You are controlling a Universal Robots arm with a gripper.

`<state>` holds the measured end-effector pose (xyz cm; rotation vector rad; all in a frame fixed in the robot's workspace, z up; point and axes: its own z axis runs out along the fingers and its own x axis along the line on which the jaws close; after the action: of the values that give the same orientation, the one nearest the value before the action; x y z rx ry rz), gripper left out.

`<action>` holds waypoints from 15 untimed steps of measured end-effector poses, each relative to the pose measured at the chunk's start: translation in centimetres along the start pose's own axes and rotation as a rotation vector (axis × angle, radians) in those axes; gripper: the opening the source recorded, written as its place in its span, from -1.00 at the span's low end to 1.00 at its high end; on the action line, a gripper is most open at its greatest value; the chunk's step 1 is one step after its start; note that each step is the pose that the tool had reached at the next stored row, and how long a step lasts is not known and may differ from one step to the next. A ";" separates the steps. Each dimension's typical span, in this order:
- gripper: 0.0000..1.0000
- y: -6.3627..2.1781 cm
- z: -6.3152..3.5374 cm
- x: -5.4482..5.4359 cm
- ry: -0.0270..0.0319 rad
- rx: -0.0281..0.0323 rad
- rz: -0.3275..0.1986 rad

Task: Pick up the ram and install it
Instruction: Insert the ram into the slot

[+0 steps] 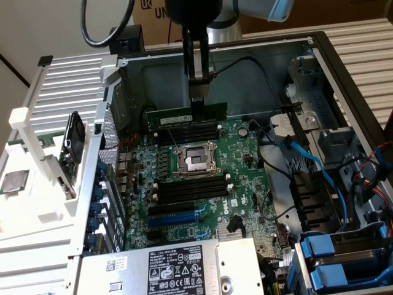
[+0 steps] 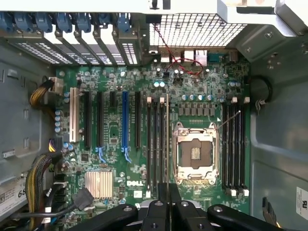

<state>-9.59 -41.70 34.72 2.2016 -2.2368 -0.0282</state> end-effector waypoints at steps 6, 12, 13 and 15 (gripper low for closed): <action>-0.76 0.01 0.83 -0.7 0.0214 0.0003 0.000; -0.76 -0.03 1.39 -0.1 0.0193 0.0003 0.000; -0.76 -0.04 1.52 0.1 0.0173 0.0003 0.000; -0.76 -0.21 1.88 0.3 0.0147 0.0003 0.000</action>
<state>-9.41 -42.01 32.83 2.1942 -2.2299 -0.0117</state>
